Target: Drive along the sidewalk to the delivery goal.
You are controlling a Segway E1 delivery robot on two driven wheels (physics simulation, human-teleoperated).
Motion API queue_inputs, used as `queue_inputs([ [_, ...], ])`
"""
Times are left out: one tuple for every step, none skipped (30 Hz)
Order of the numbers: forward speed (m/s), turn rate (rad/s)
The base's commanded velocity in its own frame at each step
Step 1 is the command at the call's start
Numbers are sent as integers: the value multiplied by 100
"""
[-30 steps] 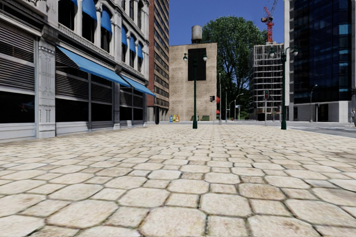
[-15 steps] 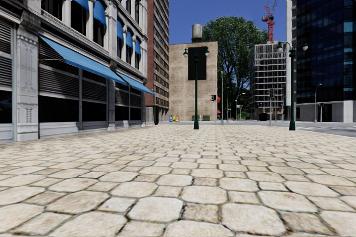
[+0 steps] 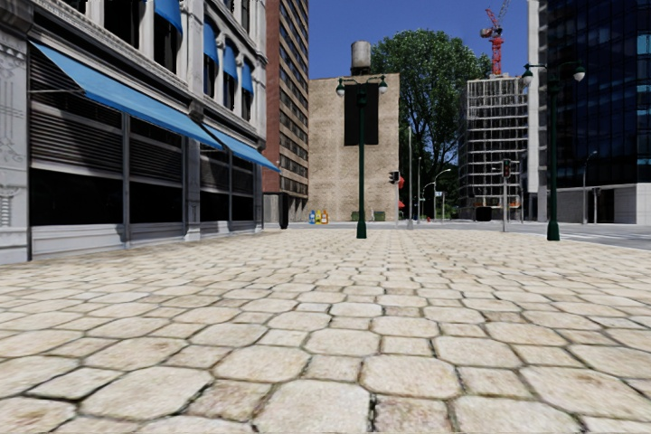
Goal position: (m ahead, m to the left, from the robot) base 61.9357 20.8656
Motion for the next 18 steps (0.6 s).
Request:
queue_inputs([
  [200, 0],
  [200, 0],
  [200, 0],
  [200, 0],
  [200, 0],
  [200, 0],
  [200, 0],
  [200, 0],
  [200, 0],
  [200, 0],
  [200, 0],
  [200, 0],
  [200, 0],
  [200, 0],
  [200, 0],
  [200, 0],
  [200, 0],
  [200, 0],
])
